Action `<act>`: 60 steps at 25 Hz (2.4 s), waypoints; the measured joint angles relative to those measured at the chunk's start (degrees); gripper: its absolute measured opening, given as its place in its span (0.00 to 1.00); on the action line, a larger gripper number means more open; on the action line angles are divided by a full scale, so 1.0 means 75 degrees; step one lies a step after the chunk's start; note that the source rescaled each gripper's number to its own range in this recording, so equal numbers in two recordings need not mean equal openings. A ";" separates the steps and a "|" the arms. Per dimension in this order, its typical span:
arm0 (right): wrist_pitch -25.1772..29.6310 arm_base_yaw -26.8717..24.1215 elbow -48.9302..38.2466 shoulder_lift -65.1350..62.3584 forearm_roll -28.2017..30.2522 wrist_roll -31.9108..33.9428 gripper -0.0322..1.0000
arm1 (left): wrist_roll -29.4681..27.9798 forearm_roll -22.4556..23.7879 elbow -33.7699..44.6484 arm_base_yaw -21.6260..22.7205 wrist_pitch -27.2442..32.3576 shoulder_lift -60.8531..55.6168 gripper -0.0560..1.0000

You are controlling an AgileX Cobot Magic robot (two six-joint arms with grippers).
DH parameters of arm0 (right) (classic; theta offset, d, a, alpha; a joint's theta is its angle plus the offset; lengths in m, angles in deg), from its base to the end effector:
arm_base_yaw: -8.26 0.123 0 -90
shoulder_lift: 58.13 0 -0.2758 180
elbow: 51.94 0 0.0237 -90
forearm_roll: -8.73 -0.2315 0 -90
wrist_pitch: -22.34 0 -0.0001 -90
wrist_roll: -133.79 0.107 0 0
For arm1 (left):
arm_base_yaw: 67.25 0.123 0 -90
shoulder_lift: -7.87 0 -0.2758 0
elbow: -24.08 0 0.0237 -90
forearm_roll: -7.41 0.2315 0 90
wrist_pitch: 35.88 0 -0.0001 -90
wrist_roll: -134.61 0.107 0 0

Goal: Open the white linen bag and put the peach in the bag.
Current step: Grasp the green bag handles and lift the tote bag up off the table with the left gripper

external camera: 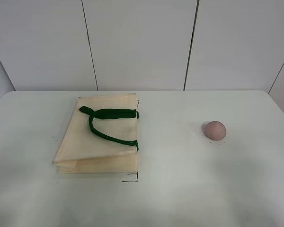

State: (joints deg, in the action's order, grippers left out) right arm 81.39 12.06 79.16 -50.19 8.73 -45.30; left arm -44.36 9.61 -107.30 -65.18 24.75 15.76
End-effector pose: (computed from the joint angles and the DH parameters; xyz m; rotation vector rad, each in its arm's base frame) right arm 0.0039 0.0003 0.2608 -0.0510 2.0224 0.0521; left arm 0.0018 0.0036 0.2595 -0.0202 2.0447 0.0798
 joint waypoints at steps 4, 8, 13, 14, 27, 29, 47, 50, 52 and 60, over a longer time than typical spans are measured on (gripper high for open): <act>0.0000 0.0000 0.0000 0.0000 0.0000 0.0000 1.00 | 0.0000 0.0000 0.0000 0.0000 0.0000 0.0000 1.00; 0.0000 0.0000 0.0000 0.0000 0.0000 0.0000 1.00 | 0.0000 0.0044 -0.0057 0.0000 -0.0026 0.0013 1.00; 0.0000 0.0000 0.0000 0.0000 0.0000 0.0007 1.00 | 0.0000 0.0061 -0.0749 0.0000 0.0096 0.1256 1.00; 0.0000 0.0000 0.0000 0.0000 0.0000 0.0007 1.00 | 0.0000 0.0061 -0.0966 0.0000 0.0124 0.1745 1.00; 0.0000 0.0000 0.0000 0.0000 0.0000 0.0007 1.00 | -0.0291 0.0061 -0.4797 0.0000 -0.0553 0.9797 1.00; 0.0000 0.0000 0.0000 0.0000 0.0000 0.0007 1.00 | -0.0450 0.0061 -0.5462 0.0000 -0.0822 1.0849 1.00; 0.0000 0.0000 0.0000 0.0000 0.0000 0.0007 1.00 | -0.2443 -0.0191 -0.9588 -0.2474 -0.0620 1.6200 1.00; 0.0000 0.0000 0.0000 0.0000 0.0000 0.0007 1.00 | -0.2720 -0.0184 -0.9787 -0.2583 -0.0699 1.6656 1.00; 0.0000 0.0000 0.0000 0.0000 0.0000 0.0007 1.00 | -0.2766 -0.0168 -0.9815 -0.2591 -0.0843 1.6929 1.00; 0.0000 0.0000 0.0000 0.0000 0.0000 0.0007 1.00 | -0.2820 -0.0144 -0.9824 -0.2591 -0.1190 1.7799 1.00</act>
State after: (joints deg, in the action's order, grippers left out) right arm 81.39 12.06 79.16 -50.19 8.73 -45.25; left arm -65.51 8.54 -180.98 -84.61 15.83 149.25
